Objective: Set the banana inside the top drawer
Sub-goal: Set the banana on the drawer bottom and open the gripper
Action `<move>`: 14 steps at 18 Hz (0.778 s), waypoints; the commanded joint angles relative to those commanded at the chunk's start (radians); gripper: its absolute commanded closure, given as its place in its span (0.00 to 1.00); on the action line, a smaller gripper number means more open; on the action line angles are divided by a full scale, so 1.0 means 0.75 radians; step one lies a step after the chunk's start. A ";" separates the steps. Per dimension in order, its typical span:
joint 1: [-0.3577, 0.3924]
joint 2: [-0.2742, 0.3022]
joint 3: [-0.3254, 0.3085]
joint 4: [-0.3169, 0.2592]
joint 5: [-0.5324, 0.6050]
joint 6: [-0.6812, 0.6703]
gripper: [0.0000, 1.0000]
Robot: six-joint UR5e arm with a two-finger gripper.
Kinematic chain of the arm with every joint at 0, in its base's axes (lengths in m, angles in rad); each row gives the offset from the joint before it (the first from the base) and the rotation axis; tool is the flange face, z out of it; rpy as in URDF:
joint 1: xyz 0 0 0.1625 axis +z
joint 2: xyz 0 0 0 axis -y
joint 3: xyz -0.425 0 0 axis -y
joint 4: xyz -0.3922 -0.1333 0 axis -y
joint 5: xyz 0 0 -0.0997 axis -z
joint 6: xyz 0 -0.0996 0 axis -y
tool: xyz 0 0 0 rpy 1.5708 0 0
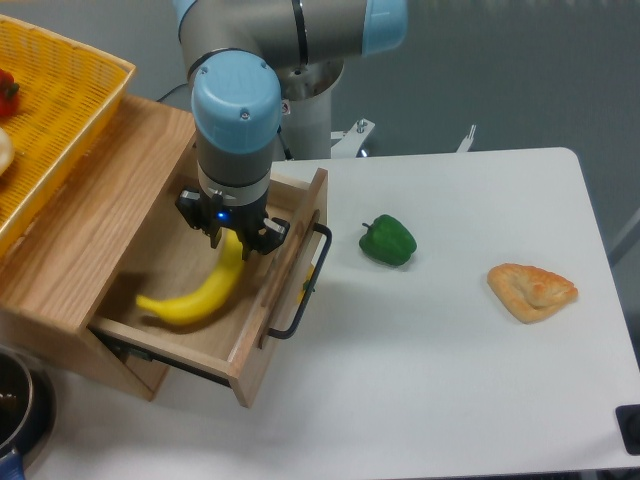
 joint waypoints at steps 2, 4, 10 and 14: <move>0.000 -0.004 0.000 0.000 0.002 0.000 0.43; -0.004 -0.004 0.000 0.000 0.000 0.000 0.42; -0.006 0.027 0.020 0.000 -0.002 0.010 0.26; 0.002 0.035 0.065 0.004 -0.002 0.016 0.08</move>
